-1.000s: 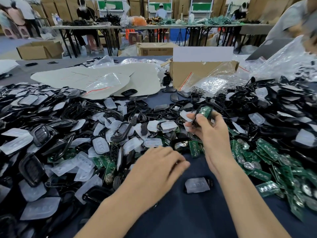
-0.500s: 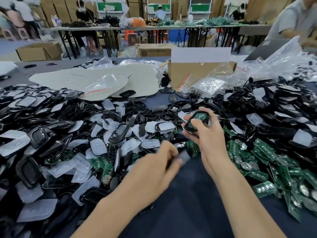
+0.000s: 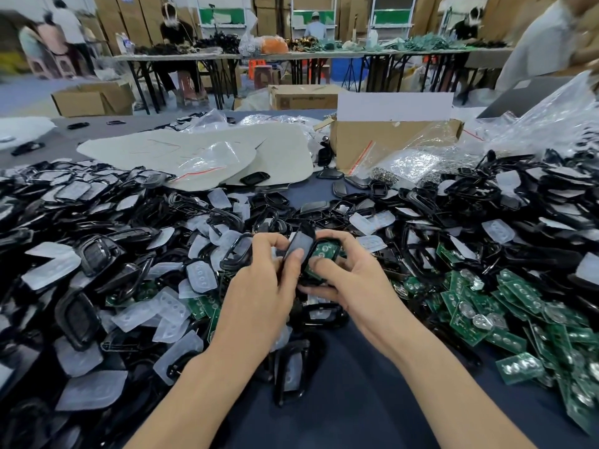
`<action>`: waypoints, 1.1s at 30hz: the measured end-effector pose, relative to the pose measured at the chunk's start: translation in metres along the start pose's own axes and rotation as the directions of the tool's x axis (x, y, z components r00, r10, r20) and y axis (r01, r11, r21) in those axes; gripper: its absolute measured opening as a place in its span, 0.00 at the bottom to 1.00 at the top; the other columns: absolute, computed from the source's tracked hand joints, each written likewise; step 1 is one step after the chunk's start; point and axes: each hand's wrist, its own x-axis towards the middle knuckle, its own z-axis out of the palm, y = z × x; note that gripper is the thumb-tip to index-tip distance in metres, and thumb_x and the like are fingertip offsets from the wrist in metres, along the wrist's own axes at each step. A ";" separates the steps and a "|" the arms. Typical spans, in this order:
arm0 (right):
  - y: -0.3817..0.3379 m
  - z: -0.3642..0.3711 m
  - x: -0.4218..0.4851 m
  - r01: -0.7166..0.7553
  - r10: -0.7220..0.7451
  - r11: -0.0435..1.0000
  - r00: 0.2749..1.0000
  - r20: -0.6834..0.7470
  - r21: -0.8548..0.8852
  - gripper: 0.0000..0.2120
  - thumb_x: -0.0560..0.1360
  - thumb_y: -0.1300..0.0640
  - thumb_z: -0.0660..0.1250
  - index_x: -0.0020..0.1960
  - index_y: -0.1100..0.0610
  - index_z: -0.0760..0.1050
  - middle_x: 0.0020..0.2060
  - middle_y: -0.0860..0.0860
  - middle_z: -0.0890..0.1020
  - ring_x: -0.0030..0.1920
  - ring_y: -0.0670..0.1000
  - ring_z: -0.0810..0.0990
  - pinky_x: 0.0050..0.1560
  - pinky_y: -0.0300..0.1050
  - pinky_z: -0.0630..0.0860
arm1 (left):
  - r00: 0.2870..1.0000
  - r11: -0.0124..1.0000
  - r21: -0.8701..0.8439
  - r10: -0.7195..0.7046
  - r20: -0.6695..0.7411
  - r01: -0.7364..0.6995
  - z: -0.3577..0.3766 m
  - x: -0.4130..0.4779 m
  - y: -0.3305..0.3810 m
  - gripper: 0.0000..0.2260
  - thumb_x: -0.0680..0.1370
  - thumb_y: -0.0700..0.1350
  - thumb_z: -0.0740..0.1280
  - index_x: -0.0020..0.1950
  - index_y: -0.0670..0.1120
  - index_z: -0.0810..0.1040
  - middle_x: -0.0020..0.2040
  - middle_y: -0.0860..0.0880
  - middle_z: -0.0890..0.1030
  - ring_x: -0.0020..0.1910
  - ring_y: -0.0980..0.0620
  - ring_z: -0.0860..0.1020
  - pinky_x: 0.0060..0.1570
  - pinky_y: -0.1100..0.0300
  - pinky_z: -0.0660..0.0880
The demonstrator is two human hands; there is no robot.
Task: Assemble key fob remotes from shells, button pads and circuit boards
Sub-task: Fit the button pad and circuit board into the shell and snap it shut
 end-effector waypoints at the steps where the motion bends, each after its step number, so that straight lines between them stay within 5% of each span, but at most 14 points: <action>1: -0.001 0.000 -0.001 0.004 -0.004 1.000 1.000 0.005 -0.008 0.14 0.72 0.59 0.71 0.53 0.43 0.81 0.39 0.49 0.82 0.41 0.46 0.82 0.50 0.51 0.84 | 1.000 1.000 0.000 0.005 -0.008 -0.005 0.000 0.000 0.000 0.09 0.77 0.63 0.55 0.51 0.61 0.61 0.27 0.57 0.77 0.30 0.53 0.77 0.32 0.57 0.72; 11: 0.000 -0.001 -0.001 0.067 -0.066 0.993 0.998 0.015 -0.100 0.12 0.76 0.55 0.69 0.57 0.44 0.80 0.48 0.54 0.86 0.49 0.53 0.85 0.53 0.52 0.82 | 0.999 0.999 -0.004 0.041 -0.020 -0.041 -0.001 0.000 -0.001 0.07 0.80 0.62 0.56 0.52 0.61 0.61 0.34 0.58 0.80 0.28 0.54 0.77 0.30 0.59 0.71; 17: -0.006 -0.005 -0.003 0.115 -0.120 0.945 0.993 -0.001 -0.305 0.15 0.81 0.55 0.68 0.61 0.37 0.81 0.43 0.36 0.83 0.36 0.40 0.77 0.41 0.34 0.75 | 0.998 0.993 -0.118 -0.018 -0.063 0.010 -0.005 0.005 -0.005 0.07 0.80 0.61 0.57 0.52 0.61 0.63 0.37 0.59 0.82 0.27 0.57 0.77 0.30 0.61 0.70; 22: -0.009 -0.006 -0.004 0.094 -0.093 0.933 0.995 0.020 -0.347 0.08 0.75 0.52 0.76 0.52 0.41 0.83 0.44 0.40 0.86 0.40 0.37 0.80 0.44 0.33 0.74 | 0.996 0.999 0.006 0.046 -0.080 -0.046 -0.013 0.006 -0.004 0.07 0.79 0.62 0.55 0.51 0.62 0.60 0.36 0.60 0.81 0.32 0.56 0.79 0.31 0.54 0.76; 27: -0.007 -0.005 -0.005 0.071 -0.068 0.949 0.997 0.019 -0.307 0.03 0.75 0.49 0.74 0.47 0.46 0.85 0.28 0.42 0.77 0.29 0.42 0.71 0.32 0.33 0.69 | 0.987 0.978 0.137 0.159 0.007 -0.159 -0.011 0.002 0.004 0.09 0.79 0.61 0.52 0.54 0.58 0.61 0.33 0.58 0.75 0.26 0.53 0.73 0.28 0.56 0.70; 30: -0.006 -0.005 -0.004 0.061 -0.073 0.940 0.997 -0.025 -0.335 0.13 0.78 0.50 0.72 0.34 0.48 0.79 0.25 0.45 0.74 0.27 0.44 0.71 0.30 0.33 0.69 | 0.989 0.980 0.135 0.138 0.054 -0.144 -0.011 0.002 0.004 0.09 0.79 0.60 0.51 0.54 0.58 0.60 0.36 0.55 0.80 0.30 0.49 0.79 0.33 0.51 0.75; 33: -0.008 -0.001 -0.006 0.031 -0.028 0.951 0.999 0.016 -0.309 0.15 0.79 0.51 0.70 0.34 0.47 0.78 0.25 0.47 0.75 0.26 0.44 0.72 0.29 0.35 0.70 | 0.985 0.969 0.174 0.167 0.050 -0.173 -0.012 0.002 0.006 0.10 0.79 0.60 0.50 0.55 0.56 0.61 0.34 0.54 0.77 0.28 0.46 0.78 0.30 0.50 0.75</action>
